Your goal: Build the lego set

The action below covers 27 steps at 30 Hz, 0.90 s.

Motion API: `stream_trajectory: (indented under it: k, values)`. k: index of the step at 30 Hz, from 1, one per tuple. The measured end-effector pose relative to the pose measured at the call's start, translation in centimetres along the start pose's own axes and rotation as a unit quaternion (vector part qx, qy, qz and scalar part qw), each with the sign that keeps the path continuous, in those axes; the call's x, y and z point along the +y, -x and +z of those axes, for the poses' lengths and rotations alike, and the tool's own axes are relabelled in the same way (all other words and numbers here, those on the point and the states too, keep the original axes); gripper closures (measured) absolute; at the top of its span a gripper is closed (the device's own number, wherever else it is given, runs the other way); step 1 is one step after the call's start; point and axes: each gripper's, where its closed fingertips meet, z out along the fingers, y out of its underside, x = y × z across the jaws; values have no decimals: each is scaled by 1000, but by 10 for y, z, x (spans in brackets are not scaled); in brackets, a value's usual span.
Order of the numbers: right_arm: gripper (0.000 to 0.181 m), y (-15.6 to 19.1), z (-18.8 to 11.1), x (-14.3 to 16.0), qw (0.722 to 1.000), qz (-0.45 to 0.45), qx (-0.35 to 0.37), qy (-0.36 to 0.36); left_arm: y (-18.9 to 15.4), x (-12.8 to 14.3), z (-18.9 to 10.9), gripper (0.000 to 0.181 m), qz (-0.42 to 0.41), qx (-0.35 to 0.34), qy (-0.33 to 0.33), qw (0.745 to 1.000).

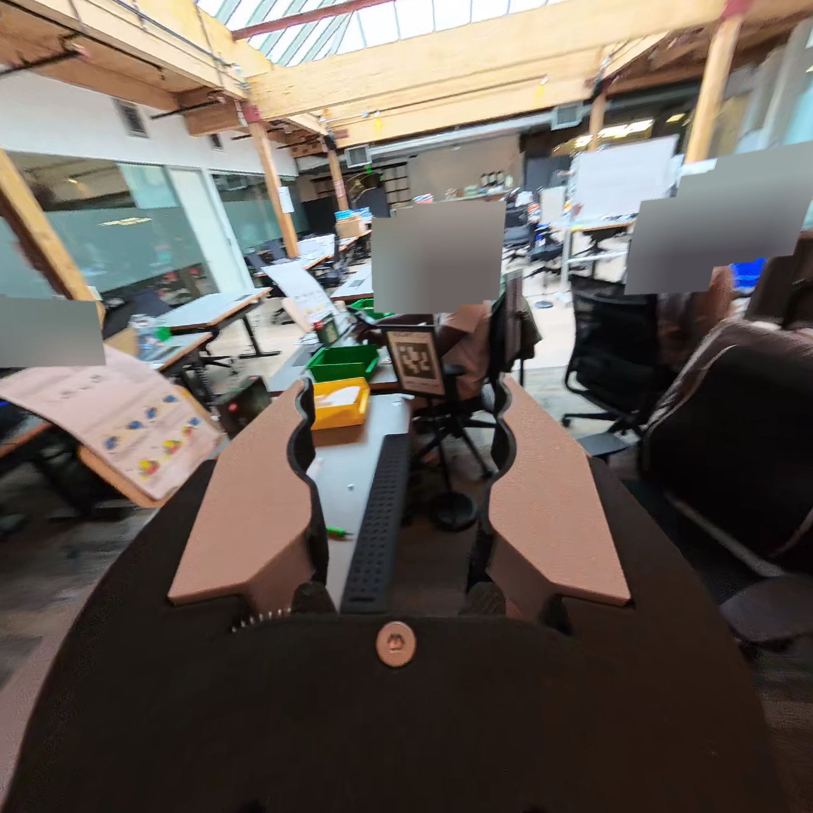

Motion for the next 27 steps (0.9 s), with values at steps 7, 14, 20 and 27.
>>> stream_trajectory:
  k: [7,14,20,27]
  values:
    - [122,-70,111,-37,995,-19,-80,-47,8,-1,7,105,-2,-62,19,998]
    - [112,-138,259,-65,993,-40,-101,-52,96,8,60,105,3,-117,44,992]
    - [129,-179,375,-125,985,-67,-140,-80,131,34,109,108,-10,-127,96,987]
    - [138,-229,533,-205,961,-130,-199,-144,142,66,128,110,-84,-231,127,961]
